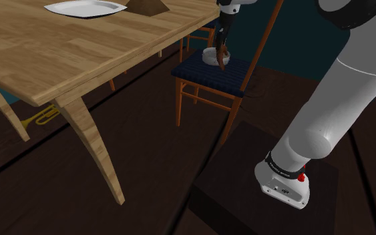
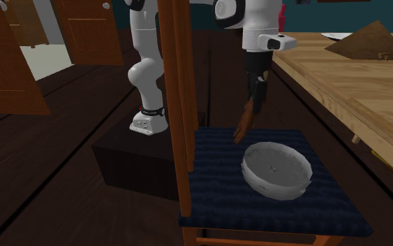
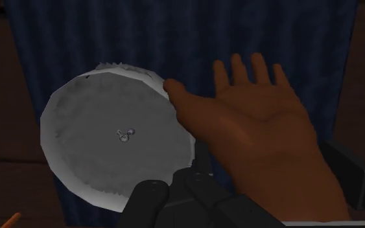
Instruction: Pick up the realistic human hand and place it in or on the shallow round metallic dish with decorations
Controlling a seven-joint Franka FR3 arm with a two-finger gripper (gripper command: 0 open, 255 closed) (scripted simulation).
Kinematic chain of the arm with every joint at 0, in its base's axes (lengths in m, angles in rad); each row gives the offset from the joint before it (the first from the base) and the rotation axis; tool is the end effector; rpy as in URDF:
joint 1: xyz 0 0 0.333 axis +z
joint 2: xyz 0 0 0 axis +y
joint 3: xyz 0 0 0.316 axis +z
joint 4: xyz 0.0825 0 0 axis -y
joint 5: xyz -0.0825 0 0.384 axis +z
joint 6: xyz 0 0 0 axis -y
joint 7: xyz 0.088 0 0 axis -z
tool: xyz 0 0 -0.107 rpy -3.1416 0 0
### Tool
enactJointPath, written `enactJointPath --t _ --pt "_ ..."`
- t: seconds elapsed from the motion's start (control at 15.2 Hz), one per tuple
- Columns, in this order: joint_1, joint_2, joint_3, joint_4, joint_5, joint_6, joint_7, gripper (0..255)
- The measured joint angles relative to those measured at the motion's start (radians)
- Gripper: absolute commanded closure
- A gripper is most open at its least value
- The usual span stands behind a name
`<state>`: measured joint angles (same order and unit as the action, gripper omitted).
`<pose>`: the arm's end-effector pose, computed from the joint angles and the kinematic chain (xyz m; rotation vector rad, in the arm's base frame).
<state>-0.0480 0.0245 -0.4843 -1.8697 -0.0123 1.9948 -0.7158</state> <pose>0.4990 -0.2924 0.5071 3.0471 0.2883 0.1081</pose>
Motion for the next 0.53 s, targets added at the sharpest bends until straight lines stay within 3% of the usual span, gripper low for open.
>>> enactJointPath --t 0.2,0.53 --pt "-0.004 0.018 -0.003 0.055 0.010 -0.039 -0.009 255" --pt "-0.066 0.231 -0.019 0.336 0.122 -0.134 -0.093 255"
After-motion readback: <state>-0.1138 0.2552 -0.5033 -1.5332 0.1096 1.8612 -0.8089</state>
